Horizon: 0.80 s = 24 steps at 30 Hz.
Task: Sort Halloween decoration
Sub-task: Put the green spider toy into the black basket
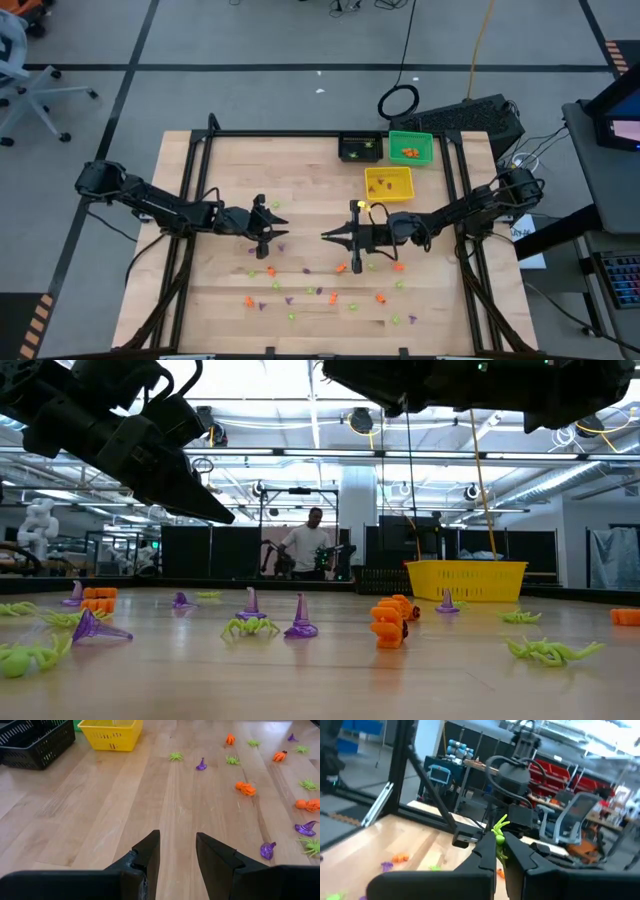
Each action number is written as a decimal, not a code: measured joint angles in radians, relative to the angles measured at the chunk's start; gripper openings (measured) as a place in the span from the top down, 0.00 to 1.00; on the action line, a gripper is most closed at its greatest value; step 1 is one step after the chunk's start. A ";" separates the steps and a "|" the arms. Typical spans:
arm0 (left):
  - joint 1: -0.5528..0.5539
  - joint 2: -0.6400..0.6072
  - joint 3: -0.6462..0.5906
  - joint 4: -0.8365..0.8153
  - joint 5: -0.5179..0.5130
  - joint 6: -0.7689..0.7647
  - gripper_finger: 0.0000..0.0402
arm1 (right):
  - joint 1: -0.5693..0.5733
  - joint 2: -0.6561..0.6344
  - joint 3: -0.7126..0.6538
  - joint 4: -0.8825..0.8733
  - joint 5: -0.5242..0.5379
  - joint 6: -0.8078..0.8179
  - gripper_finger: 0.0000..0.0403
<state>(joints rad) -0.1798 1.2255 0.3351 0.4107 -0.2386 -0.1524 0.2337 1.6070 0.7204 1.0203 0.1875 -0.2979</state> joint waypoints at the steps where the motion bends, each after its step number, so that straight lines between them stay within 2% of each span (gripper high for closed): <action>1: 0.000 0.000 0.000 0.000 0.000 0.000 0.68 | -0.007 0.000 0.000 0.000 0.000 0.033 0.99; 11: 0.000 0.000 0.000 0.000 0.000 0.000 0.68 | -0.045 0.000 0.000 -0.010 -0.002 0.283 0.99; 24: -0.001 0.000 0.000 0.000 0.000 0.000 0.68 | -0.044 0.000 0.000 -0.056 -0.005 0.364 0.99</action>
<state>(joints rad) -0.1810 1.2255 0.3351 0.4103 -0.2386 -0.1524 0.1894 1.6070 0.7204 0.9643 0.1829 0.0666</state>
